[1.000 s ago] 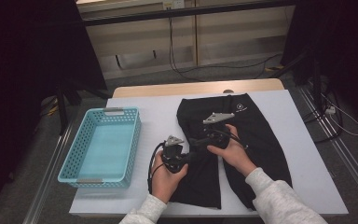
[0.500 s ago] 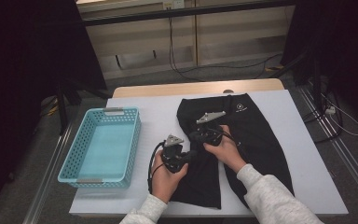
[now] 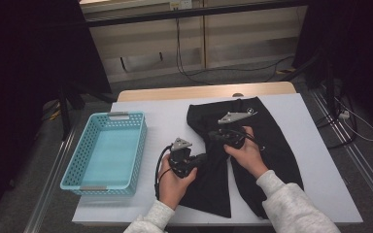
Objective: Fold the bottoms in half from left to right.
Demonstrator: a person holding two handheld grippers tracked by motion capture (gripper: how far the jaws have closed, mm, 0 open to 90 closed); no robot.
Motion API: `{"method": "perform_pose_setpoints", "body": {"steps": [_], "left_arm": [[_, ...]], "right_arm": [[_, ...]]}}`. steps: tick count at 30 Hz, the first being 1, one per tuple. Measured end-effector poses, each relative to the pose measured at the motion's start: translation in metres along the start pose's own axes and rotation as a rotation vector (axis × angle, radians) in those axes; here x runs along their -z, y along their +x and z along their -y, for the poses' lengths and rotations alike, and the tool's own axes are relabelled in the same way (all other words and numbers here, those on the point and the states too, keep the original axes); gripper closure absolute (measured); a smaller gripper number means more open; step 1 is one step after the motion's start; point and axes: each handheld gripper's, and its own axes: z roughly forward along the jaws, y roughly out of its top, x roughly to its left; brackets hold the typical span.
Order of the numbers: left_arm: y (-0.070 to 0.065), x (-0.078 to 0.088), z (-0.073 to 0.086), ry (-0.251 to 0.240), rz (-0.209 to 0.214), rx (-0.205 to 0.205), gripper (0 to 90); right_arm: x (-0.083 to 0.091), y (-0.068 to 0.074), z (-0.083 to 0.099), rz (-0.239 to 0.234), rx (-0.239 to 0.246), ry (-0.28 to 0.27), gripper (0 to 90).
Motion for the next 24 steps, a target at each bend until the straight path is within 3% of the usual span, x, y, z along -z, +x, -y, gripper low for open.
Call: {"method": "perform_pose_setpoints", "body": {"steps": [3,8,14,16,18,19,21,22,24], "left_arm": [[-0.002,-0.001,-0.003,-0.013,0.022,0.013,89.3],[-0.008,-0.012,0.0,0.013,0.051,0.005,89.3],[-0.009,-0.021,0.006,0.056,0.058,-0.008,89.2],[-0.008,-0.021,0.007,0.056,0.053,0.0,89.1],[-0.007,-0.02,0.007,0.052,0.052,0.001,89.1],[-0.007,-0.019,0.006,0.044,0.051,0.005,89.1],[-0.007,-0.018,0.006,0.045,0.051,0.0,89.0],[-0.007,-0.018,0.007,0.045,0.051,0.001,89.1],[-0.006,-0.018,0.008,0.045,0.052,0.01,89.0]], "right_arm": [[0.016,-0.004,0.004,0.022,-0.012,-0.011,89.0],[0.038,-0.01,0.019,0.06,-0.005,0.021,88.8],[0.04,-0.015,0.039,0.039,0.039,0.094,87.2],[0.035,-0.012,0.037,0.045,0.052,0.09,79.8],[0.03,-0.01,0.034,0.059,0.057,0.081,66.2],[0.027,-0.009,0.031,0.074,0.068,0.08,66.0],[0.022,-0.007,0.026,0.061,0.071,0.054,56.2],[0.019,-0.006,0.022,0.076,0.075,0.052,52.8],[0.013,-0.004,0.016,0.061,0.077,0.031,50.5]]}}
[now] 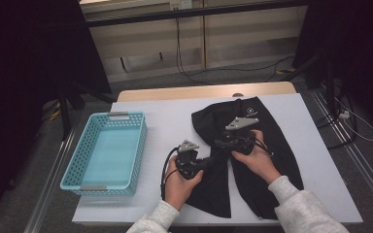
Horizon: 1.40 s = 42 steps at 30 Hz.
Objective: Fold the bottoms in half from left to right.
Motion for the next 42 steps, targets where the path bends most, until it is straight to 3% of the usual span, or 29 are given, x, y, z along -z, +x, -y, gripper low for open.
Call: {"method": "perform_pose_setpoints", "body": {"steps": [2,7,11,13,15,20,21,23,28,35,38,39,42], "left_arm": [[0.001,-0.001,0.001,0.005,-0.003,-0.003,89.0],[0.002,-0.002,0.003,0.014,-0.008,0.0,89.0],[0.004,-0.001,0.006,0.017,-0.019,0.011,89.0],[0.004,-0.002,0.007,0.019,-0.021,0.011,89.0],[0.004,-0.002,0.007,0.02,-0.02,0.012,89.0],[0.003,0.001,0.005,0.01,-0.018,0.008,89.0],[0.004,0.001,0.005,0.008,-0.022,0.005,89.0],[0.004,0.001,0.005,0.001,-0.02,0.01,89.0],[0.002,0.001,0.003,-0.011,-0.01,-0.004,89.1],[-0.001,-0.002,0.001,-0.019,0.007,0.001,89.1],[-0.002,-0.003,0.002,-0.006,0.007,-0.012,89.1],[-0.002,-0.004,0.002,0.002,0.009,-0.012,89.1],[-0.002,-0.005,0.002,0.0,0.009,-0.003,89.1]], "right_arm": [[-0.007,0.002,-0.005,0.015,0.012,0.0,47.7],[-0.031,0.007,-0.017,-0.047,0.038,0.004,47.5],[-0.052,0.015,-0.019,-0.055,0.088,0.022,48.3],[-0.059,0.017,-0.019,-0.054,0.09,0.023,49.6],[-0.066,0.018,-0.019,-0.034,0.102,0.036,53.4],[-0.074,0.011,-0.018,0.029,0.111,0.096,73.2],[-0.074,0.009,-0.017,0.031,0.096,0.103,82.1],[-0.071,0.003,-0.017,0.021,0.077,0.107,89.2],[-0.044,-0.009,-0.022,0.02,0.013,0.066,89.6],[-0.006,-0.029,-0.017,0.058,0.0,0.039,89.6],[-0.001,-0.034,-0.005,0.068,0.009,0.073,89.5],[-0.001,-0.035,0.0,0.047,0.008,0.081,89.2],[-0.004,-0.033,0.005,0.054,0.012,0.086,77.8]]}}
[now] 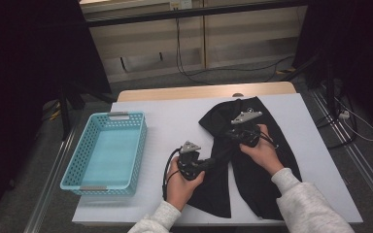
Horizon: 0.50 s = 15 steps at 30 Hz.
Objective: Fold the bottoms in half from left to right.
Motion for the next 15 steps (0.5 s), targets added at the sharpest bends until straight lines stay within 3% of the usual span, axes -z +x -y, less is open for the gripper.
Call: {"method": "perform_pose_setpoints", "body": {"steps": [1,4,5,6,10,15], "left_arm": [[0.0,0.0,0.0,0.004,-0.003,-0.006,89.1],[0.0,0.002,-0.001,0.001,-0.004,-0.012,89.1],[0.0,0.003,-0.001,-0.01,-0.004,-0.001,89.1],[0.001,0.003,-0.001,-0.005,-0.006,-0.001,89.1],[0.003,0.004,0.0,-0.002,-0.004,0.004,89.1],[0.004,0.005,-0.001,-0.008,-0.001,0.01,89.1]], "right_arm": [[-0.002,0.002,-0.001,0.001,-0.007,-0.011,71.7],[-0.007,0.008,-0.01,0.002,0.039,-0.069,60.2],[-0.008,0.01,-0.013,0.002,0.046,-0.086,59.9],[-0.011,0.014,-0.018,-0.027,0.07,-0.103,58.5],[-0.029,0.024,-0.03,-0.028,0.108,-0.083,53.8],[-0.051,0.031,-0.028,-0.003,0.135,-0.015,55.3]]}}
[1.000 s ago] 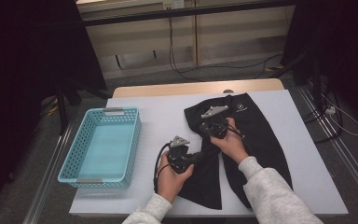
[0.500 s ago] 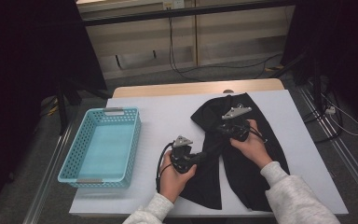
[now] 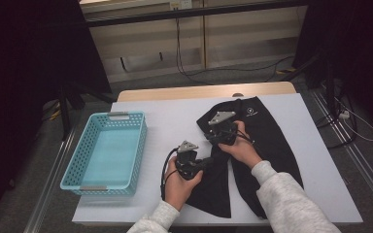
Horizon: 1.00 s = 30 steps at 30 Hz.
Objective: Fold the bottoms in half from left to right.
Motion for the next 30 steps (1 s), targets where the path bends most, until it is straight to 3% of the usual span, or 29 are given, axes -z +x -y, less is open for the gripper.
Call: {"method": "perform_pose_setpoints", "body": {"steps": [2,3,4,7,14,30], "left_arm": [[0.0,0.001,0.0,-0.004,0.001,0.008,89.1],[0.001,0.001,-0.001,-0.007,-0.002,0.005,89.1],[0.001,0.002,-0.002,-0.006,0.0,0.002,89.1],[-0.001,0.002,-0.002,-0.019,0.002,0.01,89.1],[0.0,0.004,-0.004,-0.024,0.002,0.006,89.1],[0.001,0.008,-0.006,-0.037,0.009,0.014,89.1]], "right_arm": [[-0.004,0.001,0.001,0.0,0.009,0.014,63.3],[-0.004,0.002,0.002,0.022,0.023,0.025,66.1],[-0.004,0.001,0.002,0.021,0.025,0.03,73.7],[-0.001,-0.004,0.002,0.015,0.008,0.026,85.1],[0.019,-0.019,-0.007,0.013,-0.098,-0.055,86.3],[0.029,-0.026,-0.012,0.015,-0.135,-0.089,86.7]]}}
